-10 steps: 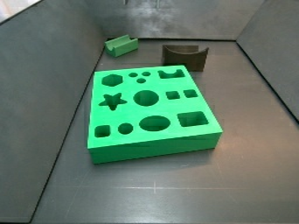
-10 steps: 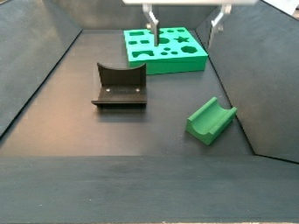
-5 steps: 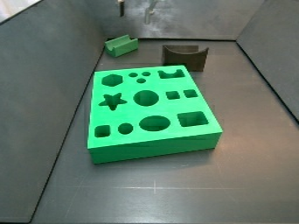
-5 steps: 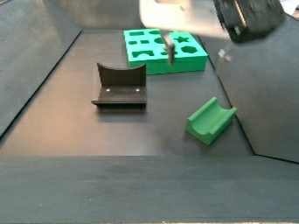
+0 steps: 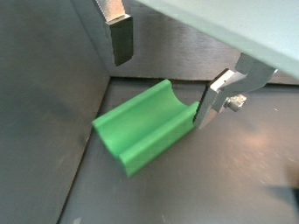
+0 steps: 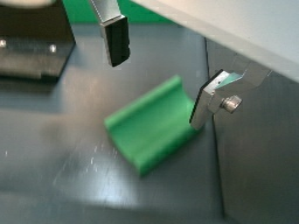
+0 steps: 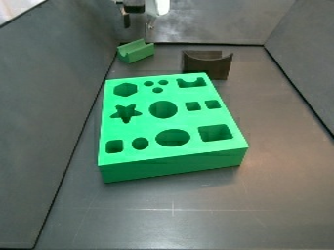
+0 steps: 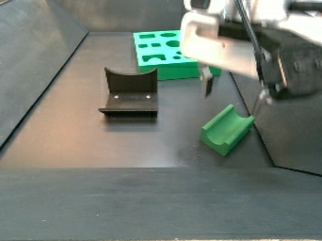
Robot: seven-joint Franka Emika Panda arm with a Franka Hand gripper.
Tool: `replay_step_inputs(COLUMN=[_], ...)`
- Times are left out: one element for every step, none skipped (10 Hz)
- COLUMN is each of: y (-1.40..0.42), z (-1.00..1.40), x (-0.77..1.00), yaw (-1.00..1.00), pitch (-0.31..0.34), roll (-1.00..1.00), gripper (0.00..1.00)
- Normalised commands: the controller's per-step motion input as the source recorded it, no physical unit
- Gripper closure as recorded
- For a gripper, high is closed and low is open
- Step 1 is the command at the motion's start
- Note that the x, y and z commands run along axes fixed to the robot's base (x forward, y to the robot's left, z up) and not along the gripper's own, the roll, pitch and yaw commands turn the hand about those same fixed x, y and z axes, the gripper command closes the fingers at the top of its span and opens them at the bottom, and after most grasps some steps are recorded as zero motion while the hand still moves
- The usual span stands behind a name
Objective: Pick up the arch object. Move up. Place the arch object on the fixture. Regrasp the arch object. Move to above the board. Insert the arch object.
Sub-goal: Pick up the arch object.
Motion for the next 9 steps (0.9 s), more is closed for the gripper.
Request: replay_step_inputs(y=[0.54, 0.39, 0.33, 0.27, 0.19, 0.00, -0.03, -0.12, -0.05], z=[-0.47, -0.41, -0.30, -0.26, -0.34, -0.56, -0.45, -0.38, -0.35], x=[0.33, 0.39, 0.25, 0.17, 0.09, 0.00, 0.00, -0.03, -0.05], yaw=[-0.20, -0.21, -0.27, -0.29, -0.23, -0.07, 0.00, 0.00, 0.00], pitch=[0.000, 0.016, 0.027, 0.049, 0.026, -0.011, 0.000, -0.040, -0.057], roll=[-0.31, -0.35, -0.40, -0.42, -0.38, -0.29, -0.21, -0.13, -0.11], gripper=[0.00, 0.00, 0.00, 0.00, 0.00, 0.00, 0.00, 0.00, 0.00])
